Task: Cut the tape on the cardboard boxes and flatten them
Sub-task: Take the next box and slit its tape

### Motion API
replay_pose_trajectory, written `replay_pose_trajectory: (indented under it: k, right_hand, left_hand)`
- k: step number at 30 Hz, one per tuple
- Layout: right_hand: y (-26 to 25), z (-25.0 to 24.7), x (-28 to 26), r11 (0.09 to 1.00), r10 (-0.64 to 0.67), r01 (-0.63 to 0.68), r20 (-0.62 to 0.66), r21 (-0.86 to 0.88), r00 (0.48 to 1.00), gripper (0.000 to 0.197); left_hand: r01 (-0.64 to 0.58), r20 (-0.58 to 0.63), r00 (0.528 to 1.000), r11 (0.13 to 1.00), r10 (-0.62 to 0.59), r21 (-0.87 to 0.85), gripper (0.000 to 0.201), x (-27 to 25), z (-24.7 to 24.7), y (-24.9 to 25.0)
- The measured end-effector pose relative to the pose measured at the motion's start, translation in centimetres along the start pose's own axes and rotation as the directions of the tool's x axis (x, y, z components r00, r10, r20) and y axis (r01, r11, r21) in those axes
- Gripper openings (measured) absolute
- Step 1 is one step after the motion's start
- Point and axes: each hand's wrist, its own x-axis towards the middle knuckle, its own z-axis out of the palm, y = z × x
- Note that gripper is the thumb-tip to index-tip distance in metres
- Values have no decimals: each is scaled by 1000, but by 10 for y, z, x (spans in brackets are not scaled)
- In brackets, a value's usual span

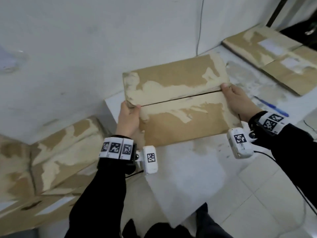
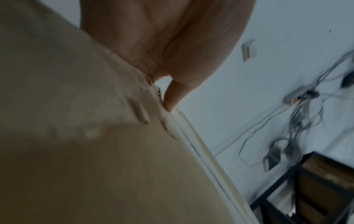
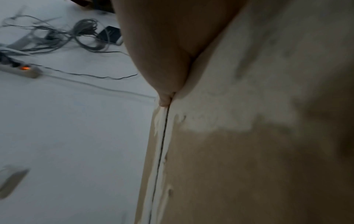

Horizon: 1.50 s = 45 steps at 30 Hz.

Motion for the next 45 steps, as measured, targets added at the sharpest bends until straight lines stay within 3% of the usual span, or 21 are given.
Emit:
replay_pose_trajectory:
  k: [3,6,10,13,15,19,21,23,26,28,31,34,37,39,43,45]
  right_hand:
    - [27,-46,39,998,68,-67,49,-9,996,27]
    - [51,-73,69,991,127,-120,109,-61,986,42]
    - [64,-84,91,984,180,-180,150,-11,972,33]
    - [65,-91,102,981,193,-195,96,13,976,33]
    - [66,-97,111,973,217,-220,51,65,975,44]
    - [76,-96,102,958,258,-243,-84,155,963,53]
    - [87,-92,83,914,288,-278,11,295,958,57]
    - [99,-97,69,881,327,-339,92,329,940,59]
    - [106,-127,95,856,363,-350,38,380,931,53]
    - [108,-147,132,839,369,-355,49,411,928,53]
    - [116,-158,178,859,319,-381,223,342,921,55]
    - [140,-154,198,848,349,-468,402,248,847,47]
    - [157,-150,201,865,335,-470,498,174,800,55]
    - [155,-152,201,894,317,-428,488,133,813,65]
    - [156,-166,211,883,283,-410,437,228,853,41]
    - [150,-171,208,803,327,-535,556,264,764,31]
  left_hand:
    - [74,29,997,997,-74,13,36,3,63,10]
    - [146,29,989,989,-146,16,36,4,103,24]
    - [178,13,984,981,-180,73,36,14,121,42]
    - [199,71,976,976,-205,90,45,17,124,62]
    - [151,81,983,973,-167,176,56,14,127,78]
    - [-91,30,996,963,86,255,51,-18,151,108]
    - [-153,74,988,960,139,236,48,-40,176,116]
    - [-203,170,971,951,166,234,49,-60,207,117]
    - [-300,235,946,875,223,379,56,-73,256,116]
    - [-321,261,943,775,207,545,66,-70,292,119]
    - [-240,237,968,578,82,780,94,-59,342,125]
    - [-135,130,991,455,43,880,103,-51,374,127]
    - [-64,46,997,400,54,914,100,-50,387,121]
    - [-55,16,994,358,109,932,98,-53,387,111]
    - [-138,-3,953,445,302,885,90,-64,367,95]
    - [-160,-2,939,444,343,882,87,-65,364,92]
